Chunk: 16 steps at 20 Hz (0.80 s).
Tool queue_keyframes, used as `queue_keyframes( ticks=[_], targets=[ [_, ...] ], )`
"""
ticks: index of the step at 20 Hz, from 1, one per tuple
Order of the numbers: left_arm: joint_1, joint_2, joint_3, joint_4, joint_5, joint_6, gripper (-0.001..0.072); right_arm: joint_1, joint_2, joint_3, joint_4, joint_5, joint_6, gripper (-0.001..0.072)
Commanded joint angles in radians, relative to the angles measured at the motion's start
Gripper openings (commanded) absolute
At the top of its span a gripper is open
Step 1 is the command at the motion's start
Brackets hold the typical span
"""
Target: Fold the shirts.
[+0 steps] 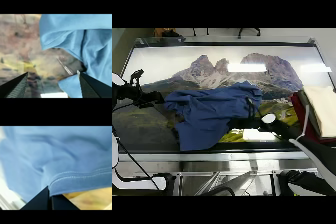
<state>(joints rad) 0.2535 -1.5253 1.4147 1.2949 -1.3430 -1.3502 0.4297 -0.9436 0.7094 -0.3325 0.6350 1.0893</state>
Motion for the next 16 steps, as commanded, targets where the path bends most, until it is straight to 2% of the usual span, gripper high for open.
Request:
queue_keyframes(
  ticks=[1,3,7,9,12,16],
  targets=[
    [0.001,0.0,0.0,-0.014,-0.019,0.0,0.0692,-0.242,0.115,0.117,-0.238,0.191,0.133,0.0018],
    [0.0,0.0,0.0,-0.016,-0.031,-0.002,0.0692,-0.443,0.162,0.161,-0.34,0.277,0.158,0.0018],
    [0.0,0.003,-0.027,-0.16,-0.055,-0.006,0.0692,-0.741,0.184,0.177,-0.338,0.416,0.154,0.0018],
    [-0.006,0.008,-0.103,-0.256,-0.06,-0.005,0.0692,-0.772,0.171,0.177,-0.348,0.483,0.129,0.0018],
    [-0.053,0.008,-0.254,-0.278,-0.039,-0.005,0.0692,-0.76,0.16,0.176,-0.361,0.478,0.112,0.0018],
    [-0.163,0.007,-0.41,-0.333,0.145,0.003,0.069,-0.76,0.151,0.176,-0.361,0.473,0.111,0.0018]
  ],
)
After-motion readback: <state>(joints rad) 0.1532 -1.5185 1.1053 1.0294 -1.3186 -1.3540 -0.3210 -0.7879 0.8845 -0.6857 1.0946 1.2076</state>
